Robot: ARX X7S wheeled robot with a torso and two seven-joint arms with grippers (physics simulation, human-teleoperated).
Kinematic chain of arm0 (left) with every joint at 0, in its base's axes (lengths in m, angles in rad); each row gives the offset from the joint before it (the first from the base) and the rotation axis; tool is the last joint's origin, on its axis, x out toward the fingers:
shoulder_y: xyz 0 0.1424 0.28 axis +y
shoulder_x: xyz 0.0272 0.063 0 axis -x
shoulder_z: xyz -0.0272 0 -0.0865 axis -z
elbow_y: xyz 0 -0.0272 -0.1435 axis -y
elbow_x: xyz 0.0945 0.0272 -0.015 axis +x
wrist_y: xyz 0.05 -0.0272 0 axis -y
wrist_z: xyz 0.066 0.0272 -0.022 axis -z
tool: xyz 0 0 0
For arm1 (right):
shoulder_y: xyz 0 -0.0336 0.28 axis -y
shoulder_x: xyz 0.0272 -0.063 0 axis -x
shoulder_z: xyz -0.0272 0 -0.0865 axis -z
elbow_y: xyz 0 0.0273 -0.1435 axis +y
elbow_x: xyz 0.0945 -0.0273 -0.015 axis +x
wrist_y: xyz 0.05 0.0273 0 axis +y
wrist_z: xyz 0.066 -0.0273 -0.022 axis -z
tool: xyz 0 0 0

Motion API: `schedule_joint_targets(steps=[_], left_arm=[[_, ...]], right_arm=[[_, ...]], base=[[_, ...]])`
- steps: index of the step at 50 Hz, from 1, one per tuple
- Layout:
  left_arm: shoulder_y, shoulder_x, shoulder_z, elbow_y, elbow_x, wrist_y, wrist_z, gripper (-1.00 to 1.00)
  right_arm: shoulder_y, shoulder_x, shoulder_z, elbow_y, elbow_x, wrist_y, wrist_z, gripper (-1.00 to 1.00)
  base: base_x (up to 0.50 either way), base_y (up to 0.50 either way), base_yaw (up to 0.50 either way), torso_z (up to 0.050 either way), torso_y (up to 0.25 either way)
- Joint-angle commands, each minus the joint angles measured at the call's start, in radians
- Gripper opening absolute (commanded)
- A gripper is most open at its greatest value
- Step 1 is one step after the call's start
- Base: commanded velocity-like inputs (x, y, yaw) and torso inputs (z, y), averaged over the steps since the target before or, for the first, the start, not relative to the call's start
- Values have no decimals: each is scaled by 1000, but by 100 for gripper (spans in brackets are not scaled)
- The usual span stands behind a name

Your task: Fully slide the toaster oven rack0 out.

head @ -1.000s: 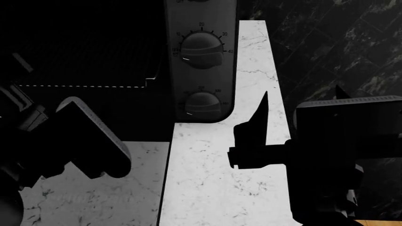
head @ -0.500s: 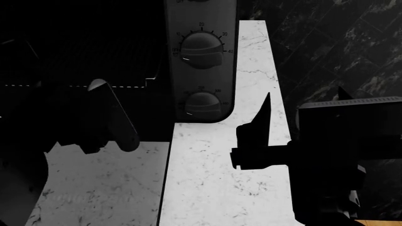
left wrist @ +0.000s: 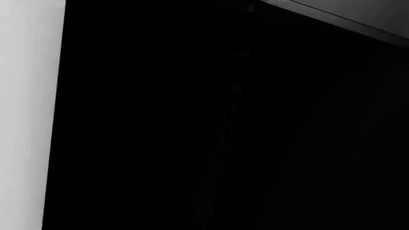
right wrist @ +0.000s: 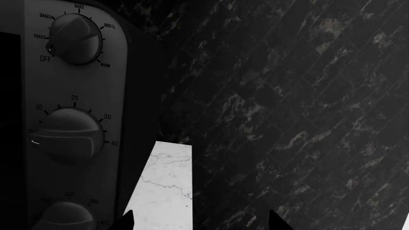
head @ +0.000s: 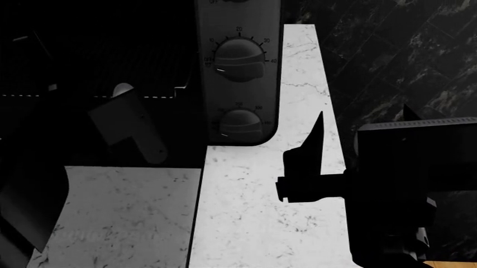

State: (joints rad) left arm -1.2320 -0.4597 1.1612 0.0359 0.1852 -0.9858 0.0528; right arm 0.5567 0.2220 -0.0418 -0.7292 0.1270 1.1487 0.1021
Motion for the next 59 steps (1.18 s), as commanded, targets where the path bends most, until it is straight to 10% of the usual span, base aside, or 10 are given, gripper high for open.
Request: schedule_joint_targets(steps=[1,23,30,34,35,50,59], left_arm=[[45,-51,-3,205,-19,-102,-7,-100],[94,-160,153,863,196,-584,-47,-100],[236,-102,294,850,1097,-581,561,-100],[264,-76,285,832,1352,-562,761,-100],[276,-73,276,824,1407,-554,795,100],[441,-4,47,984,1962,-272,1229,100],[301,-5,70,1011,2199,-302,1516,100]], right_arm=[[-1,2,0,1,5,-2,4,100],[-3,8,5,1,22,-3,3,100],[-6,8,1,13,24,-14,5,100],[-9,8,-3,14,24,-15,7,100],[-11,9,-4,16,24,-17,8,100],[2,3,-28,21,24,-11,21,100],[11,1,-37,3,28,10,29,100]], base=[[0,0,0,0,0],[0,0,-2,0,1],[0,-3,-4,0,1],[-3,-2,-3,0,3],[0,0,0,0,11],[0,0,0,0,1],[0,0,0,0,0]])
